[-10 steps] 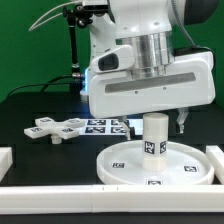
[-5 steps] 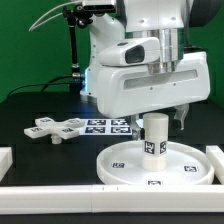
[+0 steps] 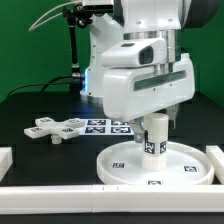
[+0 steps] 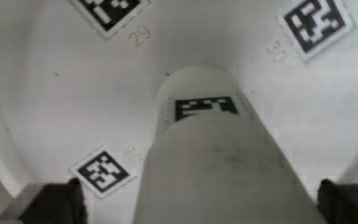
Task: Assemble round table
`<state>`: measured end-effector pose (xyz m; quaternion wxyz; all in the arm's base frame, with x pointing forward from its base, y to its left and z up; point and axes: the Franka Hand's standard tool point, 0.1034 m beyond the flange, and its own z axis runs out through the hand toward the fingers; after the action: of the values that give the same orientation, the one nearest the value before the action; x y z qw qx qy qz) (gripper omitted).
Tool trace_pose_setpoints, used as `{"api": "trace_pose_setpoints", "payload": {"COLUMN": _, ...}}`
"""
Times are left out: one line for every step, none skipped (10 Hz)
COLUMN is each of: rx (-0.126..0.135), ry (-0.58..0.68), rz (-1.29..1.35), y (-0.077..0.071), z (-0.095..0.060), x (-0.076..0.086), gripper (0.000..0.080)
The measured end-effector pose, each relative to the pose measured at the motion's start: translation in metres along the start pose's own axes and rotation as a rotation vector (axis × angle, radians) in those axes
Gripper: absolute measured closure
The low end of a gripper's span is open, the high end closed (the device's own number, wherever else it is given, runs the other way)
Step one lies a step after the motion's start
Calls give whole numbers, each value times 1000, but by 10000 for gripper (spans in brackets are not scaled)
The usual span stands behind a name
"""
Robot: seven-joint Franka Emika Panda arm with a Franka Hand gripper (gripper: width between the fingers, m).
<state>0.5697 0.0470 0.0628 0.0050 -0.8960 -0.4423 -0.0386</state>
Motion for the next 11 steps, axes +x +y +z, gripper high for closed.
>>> {"api": "trace_pose_setpoints", "payload": {"rx": -6, "ry": -2, "rz": -43, "y": -1, "z": 1, "x": 1, "gripper": 151}}
{"api": "trace_pose_setpoints", "payload": {"rx": -21, "ry": -9, "rz": -170, "y": -3, "z": 1, "x": 2, "gripper": 151}}
{"api": "trace_pose_setpoints", "payload": {"rx": -27, "ry": -18, "rz": -264, "y": -4, "z": 0, "x": 4, "gripper": 151}}
{"api": "trace_pose_setpoints", "payload": {"rx": -31, "ry": -24, "rz": -314, "y": -4, "z": 0, "x": 5, "gripper": 151}}
{"api": "trace_pose_setpoints", "payload": {"rx": -38, "ry": -38, "rz": -423, "y": -4, "z": 0, "x": 6, "gripper": 151}}
{"api": "trace_pose_setpoints", "payload": {"rx": -43, "ry": -49, "rz": -499, "y": -5, "z": 0, "x": 6, "gripper": 151}}
{"api": "trace_pose_setpoints", "payload": {"rx": -46, "ry": -56, "rz": -546, "y": -6, "z": 0, "x": 7, "gripper": 151}}
{"api": "trace_pose_setpoints", "payload": {"rx": -51, "ry": -70, "rz": -637, "y": -6, "z": 0, "x": 8, "gripper": 151}}
{"api": "trace_pose_setpoints", "payload": {"rx": -52, "ry": -75, "rz": -688, "y": -6, "z": 1, "x": 7, "gripper": 151}}
{"api": "trace_pose_setpoints", "payload": {"rx": -54, "ry": -81, "rz": -748, "y": -5, "z": 1, "x": 6, "gripper": 151}}
{"api": "trace_pose_setpoints", "payload": {"rx": -53, "ry": -83, "rz": -768, "y": -4, "z": 1, "x": 5, "gripper": 151}}
